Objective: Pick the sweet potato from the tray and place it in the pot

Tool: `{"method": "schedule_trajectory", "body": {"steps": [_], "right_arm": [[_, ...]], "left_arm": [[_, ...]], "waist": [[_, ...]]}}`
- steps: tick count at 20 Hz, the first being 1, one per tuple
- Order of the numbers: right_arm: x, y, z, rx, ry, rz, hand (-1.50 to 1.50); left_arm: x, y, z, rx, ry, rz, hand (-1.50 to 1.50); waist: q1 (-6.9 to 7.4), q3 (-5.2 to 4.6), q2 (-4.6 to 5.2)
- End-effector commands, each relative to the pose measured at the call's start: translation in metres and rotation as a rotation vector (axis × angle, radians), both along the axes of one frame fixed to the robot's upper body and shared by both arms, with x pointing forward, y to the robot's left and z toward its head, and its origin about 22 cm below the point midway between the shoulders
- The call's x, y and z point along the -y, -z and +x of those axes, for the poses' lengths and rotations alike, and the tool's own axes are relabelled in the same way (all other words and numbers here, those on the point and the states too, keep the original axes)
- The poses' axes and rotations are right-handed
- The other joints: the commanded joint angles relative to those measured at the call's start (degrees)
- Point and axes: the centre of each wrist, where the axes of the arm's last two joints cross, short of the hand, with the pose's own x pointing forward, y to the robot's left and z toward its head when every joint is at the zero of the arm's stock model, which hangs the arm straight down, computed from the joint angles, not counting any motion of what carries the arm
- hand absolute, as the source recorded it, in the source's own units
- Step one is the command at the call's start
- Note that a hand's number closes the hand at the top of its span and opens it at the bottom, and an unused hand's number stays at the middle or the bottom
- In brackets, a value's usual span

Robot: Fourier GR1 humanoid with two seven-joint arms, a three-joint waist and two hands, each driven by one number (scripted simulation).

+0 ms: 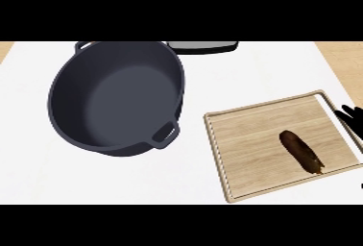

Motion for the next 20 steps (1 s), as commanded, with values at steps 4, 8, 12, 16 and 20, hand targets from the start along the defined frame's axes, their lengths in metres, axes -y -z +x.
{"method": "schedule_trajectory", "body": {"steps": [4,8,12,16,20], "right_arm": [[-0.028,0.006,-0.004,-0.14,0.125,-0.1,-1.5],[-0.048,0.018,-0.007,-0.188,0.17,-0.129,-1.5],[-0.058,0.011,0.001,-0.187,0.215,-0.209,-1.5],[-0.074,0.017,0.002,-0.208,0.248,-0.232,-1.5],[-0.091,0.024,0.008,-0.217,0.276,-0.237,-1.5]], "left_arm": [[0.047,-0.036,0.099,0.398,0.212,-0.094,0.0],[0.049,-0.035,0.101,0.404,0.222,-0.095,0.0],[0.056,-0.033,0.11,0.398,0.227,-0.099,0.0],[0.058,-0.034,0.111,0.404,0.241,-0.107,0.0],[0.063,-0.032,0.114,0.4,0.244,-0.122,0.0]], "waist": [[0.15,-0.27,0.6],[1.31,-0.06,0.49],[1.08,-0.18,0.73],[1.89,-0.01,0.6],[2.53,0.06,0.74]]}}
